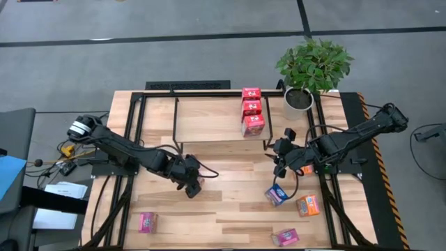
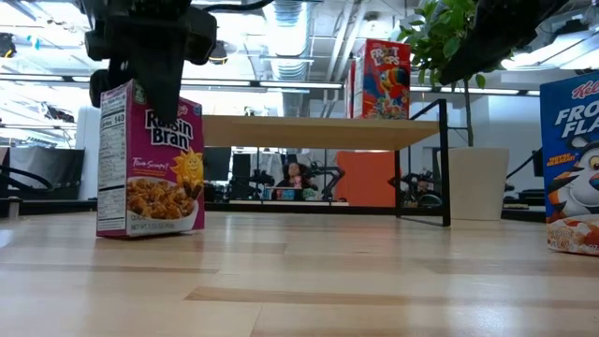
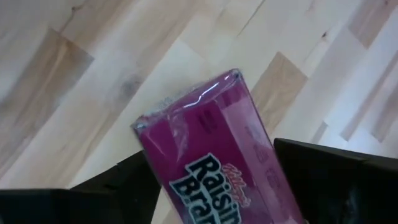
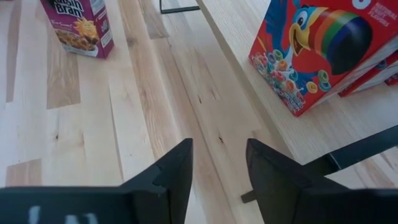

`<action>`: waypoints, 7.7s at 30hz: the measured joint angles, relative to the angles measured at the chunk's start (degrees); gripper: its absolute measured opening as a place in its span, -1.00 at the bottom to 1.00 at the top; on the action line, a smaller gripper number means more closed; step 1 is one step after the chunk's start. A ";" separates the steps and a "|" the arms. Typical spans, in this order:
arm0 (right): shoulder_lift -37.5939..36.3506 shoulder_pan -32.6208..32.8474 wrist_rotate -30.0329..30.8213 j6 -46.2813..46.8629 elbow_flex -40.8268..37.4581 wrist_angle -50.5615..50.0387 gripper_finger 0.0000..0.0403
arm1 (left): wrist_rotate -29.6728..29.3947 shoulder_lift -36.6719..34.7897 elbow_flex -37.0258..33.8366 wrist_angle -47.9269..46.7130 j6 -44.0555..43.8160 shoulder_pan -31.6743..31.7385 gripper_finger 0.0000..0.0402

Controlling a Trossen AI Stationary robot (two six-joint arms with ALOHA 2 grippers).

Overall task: Stack cereal on shelf
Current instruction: Put the top purple cereal box on the shelf, then put the bottom purple cereal box on the shelf aligned with the other purple cereal box

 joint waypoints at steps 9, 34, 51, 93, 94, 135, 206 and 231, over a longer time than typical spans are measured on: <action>0.02 0.00 0.02 0.04 0.00 -0.01 -0.22 | 2.32 -0.72 0.00 -0.82 -0.64 0.95 -0.16; 0.02 0.00 0.07 0.02 0.00 0.00 -0.31 | -9.54 -0.72 39.84 -27.40 37.59 12.72 -0.48; 0.01 -0.08 0.11 0.03 0.00 -0.22 -0.36 | 9.21 8.11 52.17 -26.40 77.16 39.34 -0.48; 0.02 -0.90 0.11 0.00 0.00 -1.07 -0.37 | 19.47 34.22 74.55 -38.38 87.74 48.60 -0.09; 0.00 -0.90 0.11 0.02 0.00 -1.05 -0.37 | 19.26 34.25 74.53 -38.39 87.80 48.59 -0.09; 1.20 -0.89 0.07 0.09 0.04 -2.27 -0.30 | 7.31 28.08 77.64 -32.80 85.90 41.97 0.58; 37.62 10.82 -32.46 7.51 19.28 0.88 -0.88 | -1.27 15.13 75.75 -54.16 64.40 7.79 0.58; 48.11 21.90 -35.62 10.79 24.84 11.02 -0.94 | 2.27 15.17 74.71 -54.79 64.80 7.77 0.58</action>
